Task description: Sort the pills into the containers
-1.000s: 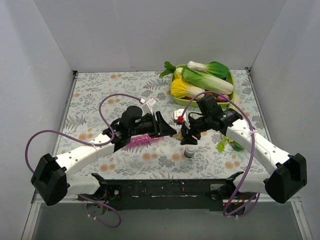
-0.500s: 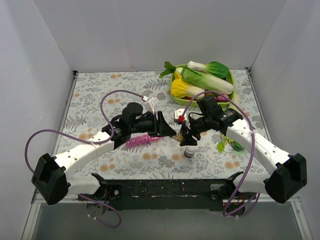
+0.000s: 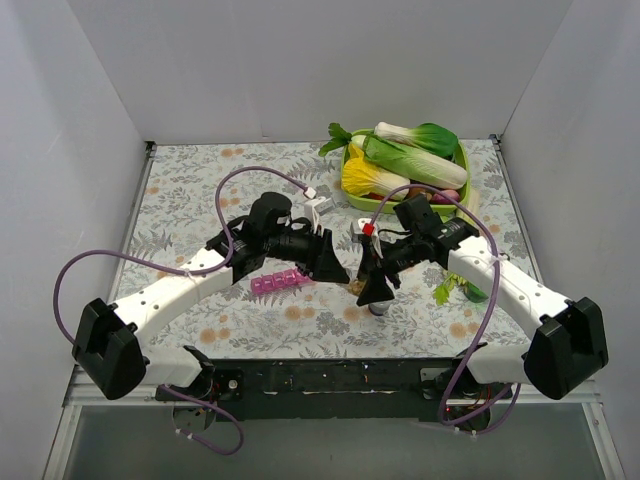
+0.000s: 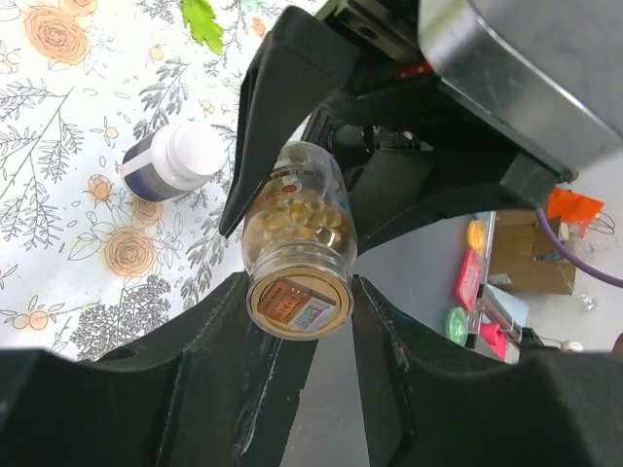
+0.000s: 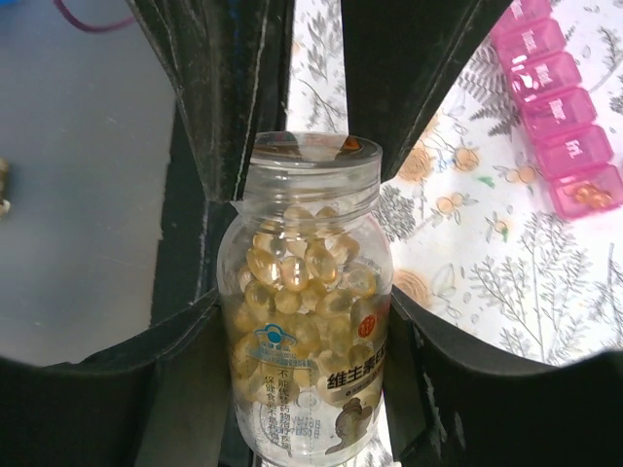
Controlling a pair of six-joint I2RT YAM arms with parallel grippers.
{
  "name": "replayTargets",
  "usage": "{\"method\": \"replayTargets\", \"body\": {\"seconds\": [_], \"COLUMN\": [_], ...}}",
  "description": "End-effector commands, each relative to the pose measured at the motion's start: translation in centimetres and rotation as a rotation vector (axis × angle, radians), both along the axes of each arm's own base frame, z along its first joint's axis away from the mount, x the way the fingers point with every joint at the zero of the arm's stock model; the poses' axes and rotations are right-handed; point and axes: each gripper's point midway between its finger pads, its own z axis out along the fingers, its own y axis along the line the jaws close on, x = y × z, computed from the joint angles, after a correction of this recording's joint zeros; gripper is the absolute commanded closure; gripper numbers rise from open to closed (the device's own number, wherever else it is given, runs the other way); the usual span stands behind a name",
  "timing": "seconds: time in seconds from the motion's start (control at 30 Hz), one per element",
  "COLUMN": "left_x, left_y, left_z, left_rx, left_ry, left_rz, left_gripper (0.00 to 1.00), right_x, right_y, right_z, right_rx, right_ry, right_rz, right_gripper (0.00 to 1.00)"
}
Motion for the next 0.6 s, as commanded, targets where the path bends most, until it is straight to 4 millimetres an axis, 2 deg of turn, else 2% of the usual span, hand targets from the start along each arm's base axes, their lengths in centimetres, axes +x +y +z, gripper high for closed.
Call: {"method": "replayTargets", "body": {"seconds": [0.0,0.1,0.13,0.27,0.57], "left_x": [-1.0,-0.4,-0.1,0.3,0.1], "left_y": [0.3,0.4,0.5,0.6,1.3], "left_z": [0.7,0.9,1.1,1.9,4.4], "left_rx": [-0.049,-0.064,-0.069,-0.085,-0.122], "left_ry": [-0.020,-0.003,-0.007,-0.027,-0.080], "left_rz": [-0.102,-0.074,-0.064,-0.021,0.018], "left_gripper": [0.80,0.68,0.56,0.37,0.18], "right_x": [-0.4,-0.4,-0.3,-0.3,0.0], "right_y": [2.4,2.4,2.4,2.2,2.3], "right_z": [4.6,4.4,4.4,4.0,3.7], "right_rx": [0.258,0.257,0.255,0.249,0.239], "right_ry": [0.018,0.019,0.014,0.003,-0.004], "right_rz": [0.103,0.102,0.098,0.088,0.076], "right_gripper": [0.99,0.99,0.99,0.99,0.99]}}
